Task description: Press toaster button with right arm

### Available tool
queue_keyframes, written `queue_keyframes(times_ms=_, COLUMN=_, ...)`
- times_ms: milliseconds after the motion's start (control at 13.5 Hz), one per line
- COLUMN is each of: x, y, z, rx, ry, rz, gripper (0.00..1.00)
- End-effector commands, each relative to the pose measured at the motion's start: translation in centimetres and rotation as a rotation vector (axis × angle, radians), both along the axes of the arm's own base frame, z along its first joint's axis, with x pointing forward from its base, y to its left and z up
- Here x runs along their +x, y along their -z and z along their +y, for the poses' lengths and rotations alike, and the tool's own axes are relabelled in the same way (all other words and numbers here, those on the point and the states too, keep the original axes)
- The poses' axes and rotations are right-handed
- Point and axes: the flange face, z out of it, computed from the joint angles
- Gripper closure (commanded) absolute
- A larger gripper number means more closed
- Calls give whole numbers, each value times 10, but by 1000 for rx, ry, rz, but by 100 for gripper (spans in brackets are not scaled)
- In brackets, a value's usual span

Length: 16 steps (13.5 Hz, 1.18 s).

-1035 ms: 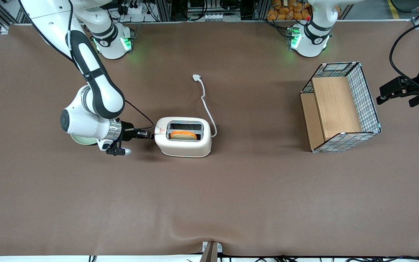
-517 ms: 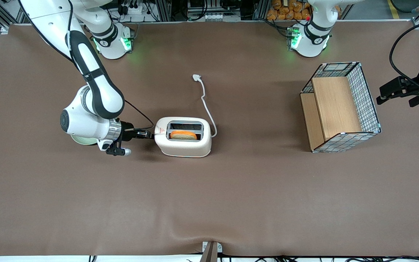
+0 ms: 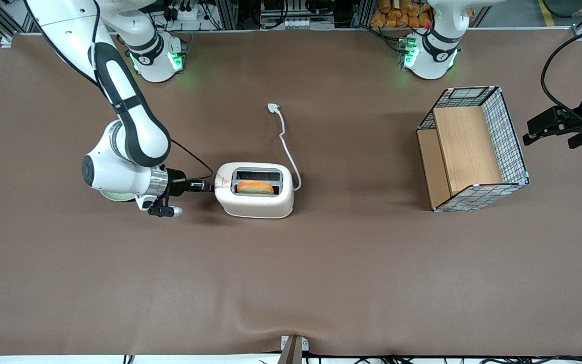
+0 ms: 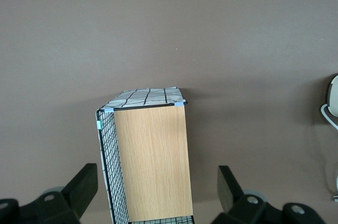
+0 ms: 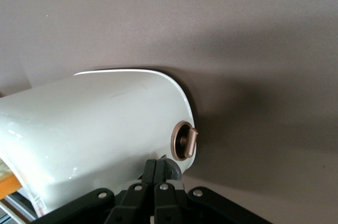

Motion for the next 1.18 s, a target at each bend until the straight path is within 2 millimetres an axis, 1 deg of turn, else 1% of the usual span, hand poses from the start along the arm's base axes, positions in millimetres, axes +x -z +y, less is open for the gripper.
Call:
queue_keyframes(times_ms=0, x=4, y=2, z=3, rx=28, ry=2, rz=21, gripper=100)
queue_keyframes(times_ms=222, x=15, y=-12, z=-12, rx=42, ry=-15, rz=43, gripper=100)
queue_keyframes(times_ms=443, x=18, y=-15, z=-16, rx=37, ry=-20, rz=42, gripper=100)
queue_keyframes(times_ms=517, x=21, y=-17, z=-22, rx=30, ry=-21, rz=37, gripper=100)
queue_keyframes(times_ms=591, x=30, y=-26, z=-33, rx=-4, ry=-55, rz=21, gripper=100)
queue_keyframes(times_ms=665, x=41, y=-41, z=-49, rx=-67, ry=-115, rz=4, gripper=100)
queue_keyframes(times_ms=813, x=56, y=-67, z=-64, rx=-110, ry=-166, rz=5, gripper=100)
queue_keyframes(times_ms=887, x=64, y=-78, z=-78, rx=-124, ry=-165, rz=0, gripper=41)
queue_keyframes(times_ms=961, x=68, y=-87, z=-84, rx=-151, ry=-186, rz=-10, gripper=0)
queue_keyframes(times_ms=1035, x=73, y=-100, z=-87, rx=-200, ry=-218, rz=-32, gripper=0)
queue_keyframes(times_ms=1109, x=78, y=-116, z=-94, rx=-250, ry=-250, rz=-45, gripper=0)
